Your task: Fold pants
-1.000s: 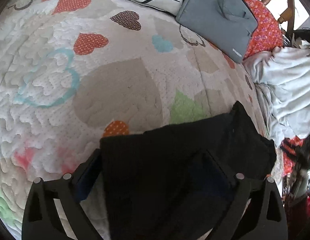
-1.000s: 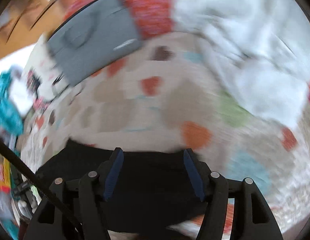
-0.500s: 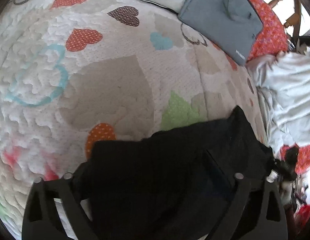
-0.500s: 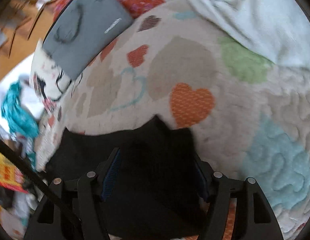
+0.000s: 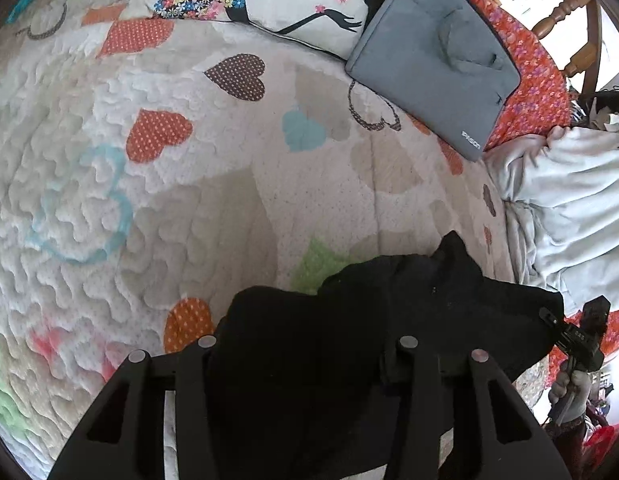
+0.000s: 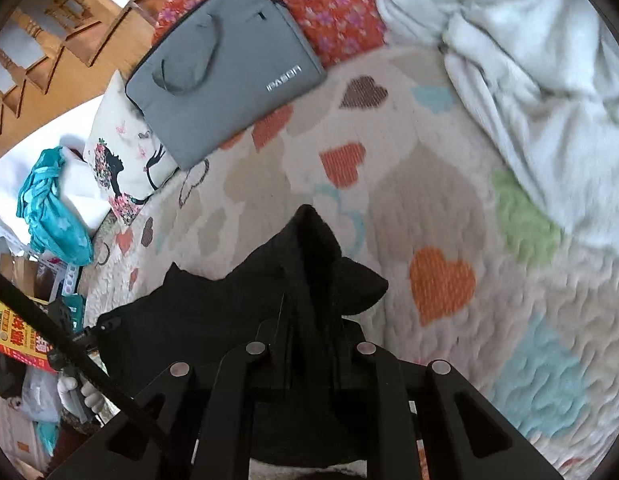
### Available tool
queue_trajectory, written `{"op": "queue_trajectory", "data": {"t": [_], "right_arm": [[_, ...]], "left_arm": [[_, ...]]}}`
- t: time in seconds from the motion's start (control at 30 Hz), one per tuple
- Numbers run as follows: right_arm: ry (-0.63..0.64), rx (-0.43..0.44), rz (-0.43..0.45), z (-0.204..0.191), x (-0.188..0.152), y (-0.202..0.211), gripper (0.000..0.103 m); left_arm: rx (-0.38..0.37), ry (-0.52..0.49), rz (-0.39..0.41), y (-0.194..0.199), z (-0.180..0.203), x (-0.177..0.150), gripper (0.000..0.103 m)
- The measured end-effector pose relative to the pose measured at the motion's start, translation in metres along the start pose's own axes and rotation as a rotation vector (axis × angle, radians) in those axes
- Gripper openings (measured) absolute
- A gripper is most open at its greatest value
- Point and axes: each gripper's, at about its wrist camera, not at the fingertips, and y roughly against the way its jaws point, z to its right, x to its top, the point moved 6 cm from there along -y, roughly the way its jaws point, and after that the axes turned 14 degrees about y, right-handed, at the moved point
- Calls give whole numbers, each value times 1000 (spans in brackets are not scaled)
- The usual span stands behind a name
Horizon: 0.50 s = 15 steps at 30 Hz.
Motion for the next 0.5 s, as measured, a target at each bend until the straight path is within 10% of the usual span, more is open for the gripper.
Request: {"op": "queue_trajectory", "data": {"t": [0.5], "right_arm": [[-107, -78, -77, 47, -28, -35, 18]], "left_arm": [[175, -59, -86, -41, -13, 4, 57]]}}
